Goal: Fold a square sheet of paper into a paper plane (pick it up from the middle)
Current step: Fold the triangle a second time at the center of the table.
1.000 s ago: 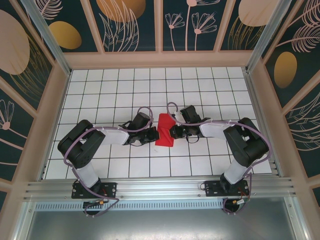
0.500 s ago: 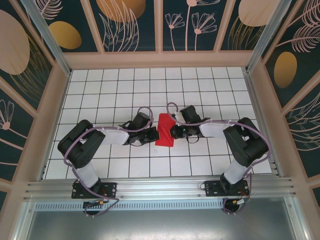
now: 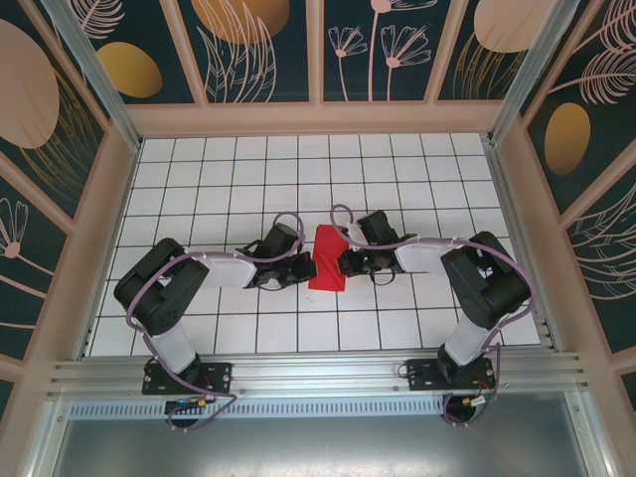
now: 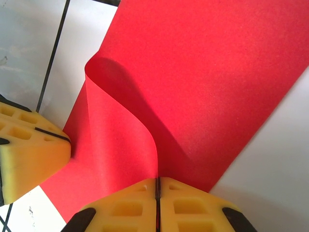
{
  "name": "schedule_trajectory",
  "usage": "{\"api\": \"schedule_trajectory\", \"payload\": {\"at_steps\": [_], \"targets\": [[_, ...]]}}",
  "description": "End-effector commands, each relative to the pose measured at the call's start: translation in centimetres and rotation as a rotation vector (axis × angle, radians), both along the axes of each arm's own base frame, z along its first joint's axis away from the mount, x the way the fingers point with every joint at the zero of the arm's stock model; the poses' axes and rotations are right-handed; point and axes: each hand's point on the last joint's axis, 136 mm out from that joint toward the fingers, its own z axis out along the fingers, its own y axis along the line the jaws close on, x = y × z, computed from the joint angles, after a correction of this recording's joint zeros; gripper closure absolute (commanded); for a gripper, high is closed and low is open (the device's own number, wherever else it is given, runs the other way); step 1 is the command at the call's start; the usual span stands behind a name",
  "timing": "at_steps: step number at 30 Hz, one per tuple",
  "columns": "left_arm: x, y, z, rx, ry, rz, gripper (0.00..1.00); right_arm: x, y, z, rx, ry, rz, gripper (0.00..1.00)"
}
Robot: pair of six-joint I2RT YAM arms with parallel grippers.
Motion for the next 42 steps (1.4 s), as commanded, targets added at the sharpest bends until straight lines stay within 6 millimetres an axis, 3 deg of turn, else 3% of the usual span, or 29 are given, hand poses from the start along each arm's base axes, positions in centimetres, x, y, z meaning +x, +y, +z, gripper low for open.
{"api": "schedule_trajectory", "payload": {"at_steps": [1,7,13,20,22,31,42], "targets": [[-0.4,1.2,-0.4,0.067,0.020,0.025,0.95,0.4,-0.6,-0.7,-0.034,0.000,-0.019,0.91],[1.8,0.4,4.2,-0.013,-0.093,0.077,0.88,0.2,-0.6,-0.8,-0.031,0.003,-0.020,0.91],[3.0,-1.5,6.4,-0.147,-0.124,0.099,0.84,0.2,-0.6,-0.8,-0.025,0.007,-0.019,0.91],[3.7,-3.3,6.5,-0.256,-0.094,0.117,0.83,0.1,-0.6,-0.7,-0.020,0.007,-0.021,0.91],[3.9,-3.6,5.7,-0.249,-0.078,0.115,0.83,0.0,-0.6,-0.7,-0.018,0.007,-0.023,0.91],[3.8,-4.2,3.9,-0.246,-0.014,0.115,0.80,-0.1,-0.1,-0.4,0.019,0.009,-0.017,0.91],[3.8,-4.9,3.8,-0.262,0.001,0.082,0.77,-0.2,-0.2,-0.8,0.012,0.015,-0.014,0.91]]}}
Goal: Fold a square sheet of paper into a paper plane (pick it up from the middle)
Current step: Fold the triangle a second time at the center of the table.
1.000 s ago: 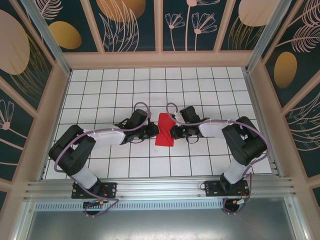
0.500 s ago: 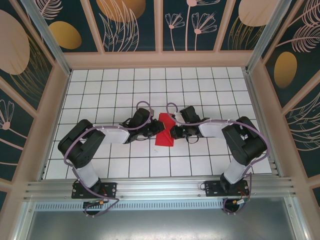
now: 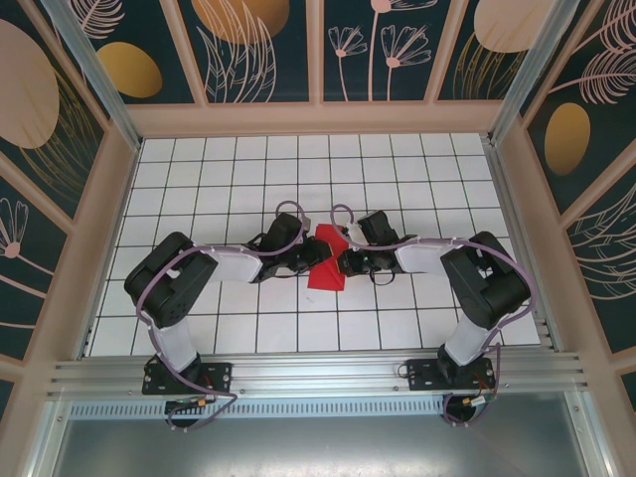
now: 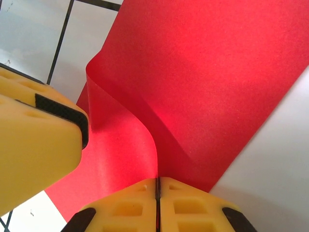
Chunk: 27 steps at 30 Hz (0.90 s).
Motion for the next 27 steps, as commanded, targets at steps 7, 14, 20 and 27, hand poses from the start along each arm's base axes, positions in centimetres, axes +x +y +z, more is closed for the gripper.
{"api": "schedule_trajectory", "payload": {"at_steps": [7,14,20,27], "targets": [[0.2,-0.4,-1.7,0.024,0.035,-0.010,0.77,-0.3,-0.3,-0.9,-0.001,0.024,-0.009,0.91],[-0.4,0.7,-3.9,0.093,0.071,0.007,0.79,0.0,0.0,-0.4,0.010,0.019,-0.010,0.89],[-1.1,1.6,-5.2,0.130,0.090,0.012,0.80,0.9,0.0,2.3,0.027,-0.027,-0.051,0.74],[-1.3,1.8,-5.5,0.134,0.092,0.009,0.82,0.2,-0.7,5.4,0.076,-0.047,-0.110,0.67]]}}
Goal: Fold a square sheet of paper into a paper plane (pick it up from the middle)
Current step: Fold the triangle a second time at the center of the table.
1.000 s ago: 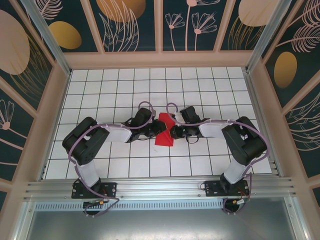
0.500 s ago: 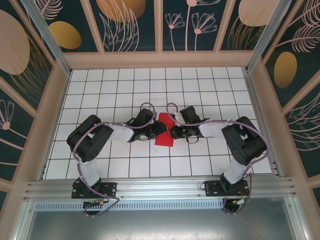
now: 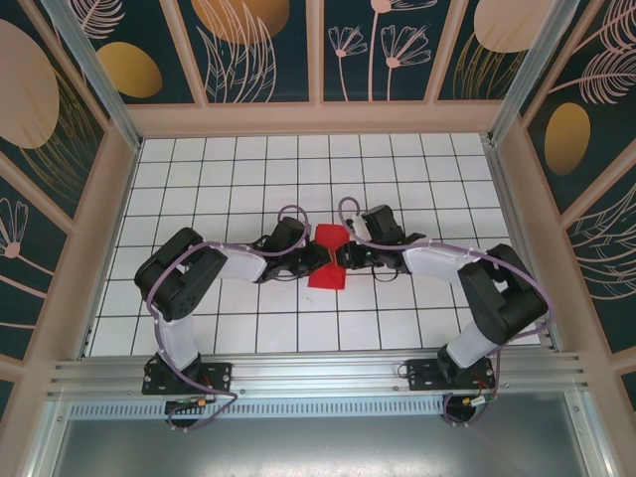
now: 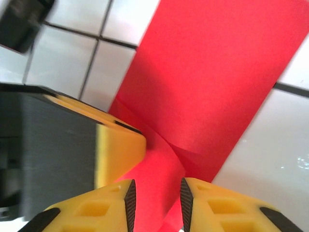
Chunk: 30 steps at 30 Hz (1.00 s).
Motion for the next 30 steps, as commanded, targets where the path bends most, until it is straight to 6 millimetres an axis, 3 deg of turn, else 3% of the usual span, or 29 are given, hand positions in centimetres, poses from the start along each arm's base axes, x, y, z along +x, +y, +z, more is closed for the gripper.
{"api": "schedule_trajectory", "payload": {"at_steps": [1,5,9,18,30], "targets": [[-1.1,1.4,-2.8,0.080,0.044,0.001,0.82,-0.9,-0.2,1.5,0.051,0.015,-0.026,0.68],[-1.1,1.4,-2.9,0.082,0.046,0.001,0.82,-2.9,1.4,2.0,0.148,0.082,0.037,0.83],[-1.2,1.4,-3.0,0.081,0.048,-0.002,0.82,-4.5,3.1,1.2,0.160,0.132,0.102,0.91],[-1.3,1.4,-3.0,0.081,0.049,-0.004,0.82,-4.4,3.7,-1.4,0.098,0.209,0.100,0.95],[-1.4,1.7,-3.5,0.101,0.052,-0.004,0.83,-4.5,1.3,-4.5,-0.064,0.238,0.048,0.93]]}}
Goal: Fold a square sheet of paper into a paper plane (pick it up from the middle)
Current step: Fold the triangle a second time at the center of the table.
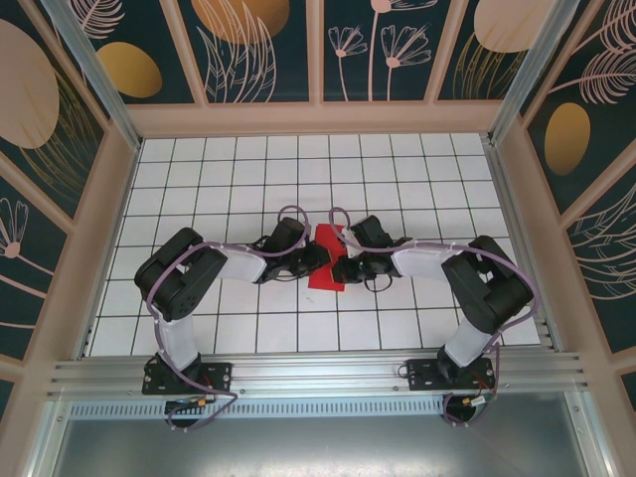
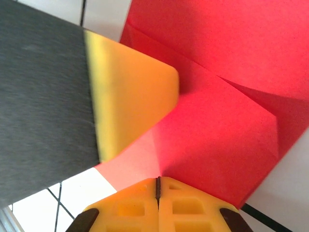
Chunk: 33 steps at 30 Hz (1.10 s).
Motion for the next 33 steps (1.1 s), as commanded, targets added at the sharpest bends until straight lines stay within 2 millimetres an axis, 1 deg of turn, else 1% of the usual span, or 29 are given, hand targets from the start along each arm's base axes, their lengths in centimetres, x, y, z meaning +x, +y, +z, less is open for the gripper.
{"api": "schedule_trajectory", "payload": {"at_steps": [1,7,11,17,20,22,24,26,29,31,33], "targets": [[-1.5,1.8,-3.6,0.104,0.061,-0.003,0.83,-0.2,-0.6,-0.8,-0.060,0.003,0.009,0.93],[-1.5,2.0,-3.9,0.120,0.062,-0.005,0.84,0.3,-1.1,-0.7,-0.090,-0.014,0.000,0.92],[-1.6,2.2,-4.2,0.135,0.064,-0.002,0.84,0.2,-2.1,-1.3,-0.151,-0.011,-0.004,0.91],[-1.7,2.3,-4.3,0.137,0.067,-0.003,0.85,-1.7,-2.2,-2.0,-0.133,0.048,0.031,0.90],[-1.8,2.4,-4.4,0.139,0.068,-0.004,0.85,-2.1,-2.5,-2.0,-0.145,0.061,0.031,0.89],[-1.8,2.4,-4.3,0.139,0.067,-0.004,0.85,-2.1,-2.5,-1.5,-0.141,0.058,0.028,0.89],[-1.8,2.4,-4.3,0.138,0.067,-0.005,0.86,-1.9,-2.1,-0.3,-0.112,0.043,0.026,0.89],[-1.8,2.4,-4.2,0.138,0.065,-0.006,0.86,-1.5,-1.4,1.2,-0.067,0.025,0.024,0.89],[-1.7,2.3,-4.1,0.134,0.062,-0.009,0.86,-1.1,-0.1,3.0,0.000,0.016,0.028,0.89],[-1.7,2.2,-4.0,0.133,0.060,-0.009,0.86,-0.7,0.7,3.7,0.029,0.019,0.027,0.89],[-1.6,2.2,-4.0,0.133,0.059,-0.009,0.86,-0.7,1.5,3.8,0.058,0.029,0.032,0.89]]}}
